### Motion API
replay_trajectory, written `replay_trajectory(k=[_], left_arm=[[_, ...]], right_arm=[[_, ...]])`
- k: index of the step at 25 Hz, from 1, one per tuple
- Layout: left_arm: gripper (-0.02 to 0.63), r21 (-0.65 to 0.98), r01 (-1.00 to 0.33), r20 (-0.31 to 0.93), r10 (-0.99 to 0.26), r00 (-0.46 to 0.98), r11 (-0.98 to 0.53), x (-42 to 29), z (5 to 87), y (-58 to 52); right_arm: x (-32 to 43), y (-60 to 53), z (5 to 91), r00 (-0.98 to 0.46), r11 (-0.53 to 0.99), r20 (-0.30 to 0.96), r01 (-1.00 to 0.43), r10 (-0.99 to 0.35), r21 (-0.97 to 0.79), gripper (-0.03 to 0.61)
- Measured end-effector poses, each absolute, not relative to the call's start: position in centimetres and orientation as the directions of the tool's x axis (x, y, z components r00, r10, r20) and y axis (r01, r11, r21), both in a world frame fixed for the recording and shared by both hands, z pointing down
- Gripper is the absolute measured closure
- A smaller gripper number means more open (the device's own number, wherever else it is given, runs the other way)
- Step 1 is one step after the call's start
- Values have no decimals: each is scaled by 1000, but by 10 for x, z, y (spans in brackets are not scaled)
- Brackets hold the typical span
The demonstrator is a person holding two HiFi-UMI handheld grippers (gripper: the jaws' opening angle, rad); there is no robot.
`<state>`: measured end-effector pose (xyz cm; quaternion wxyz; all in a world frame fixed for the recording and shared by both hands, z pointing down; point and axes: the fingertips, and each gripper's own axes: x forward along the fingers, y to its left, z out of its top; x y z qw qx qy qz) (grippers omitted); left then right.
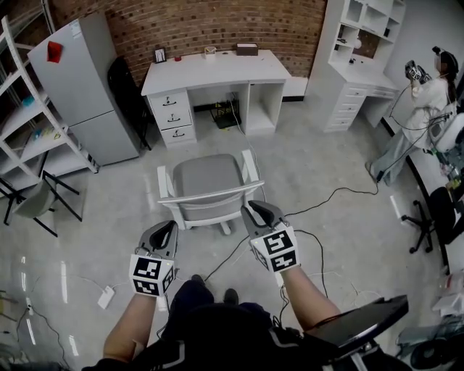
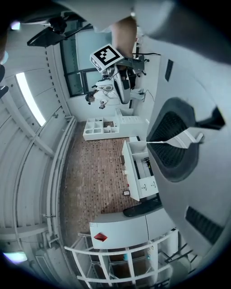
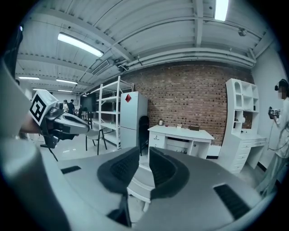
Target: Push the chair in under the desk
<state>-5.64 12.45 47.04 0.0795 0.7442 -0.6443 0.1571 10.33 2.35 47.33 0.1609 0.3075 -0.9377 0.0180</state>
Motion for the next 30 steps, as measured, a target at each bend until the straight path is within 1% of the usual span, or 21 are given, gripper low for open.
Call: replay_trajectory(k=[9, 15, 16, 17, 18, 22, 25, 26, 30], left_arm=[[603, -146, -969, 377, -917, 132, -199, -68, 496, 91], [600, -238, -939, 457, -882, 116, -247, -89, 532, 61], [564, -256, -929, 484, -868, 116, -267, -94, 543, 57], [507, -267, -919, 515, -849, 118, -290, -98, 555, 53], [494, -277, -908, 548, -828, 121, -316, -101, 566, 49], [449, -341, -841, 640, -759, 119, -419, -109, 600, 33], [416, -344, -807, 698, -706, 122, -480, -110, 620, 17], [411, -340, -798, 715, -688, 124, -497, -110, 625, 12], [405, -378, -733, 757, -644, 106, -565, -112, 646, -3]], right_arm=[[87, -4, 504, -740, 834, 401, -533, -541, 142, 465], [67, -27, 533, -707, 862, 496, -454, -504, 228, 430], [62, -31, 540, -698, 867, 516, -430, -497, 252, 423], [56, -34, 547, -689, 872, 534, -405, -489, 276, 416], [51, -37, 555, -681, 876, 551, -379, -481, 297, 407], [35, -48, 590, -635, 891, 628, -272, -450, 363, 377], [29, -62, 612, -597, 891, 669, -207, -442, 404, 359], [27, -66, 619, -586, 892, 682, -185, -438, 413, 358], [15, -73, 646, -535, 893, 740, -60, -407, 447, 321]])
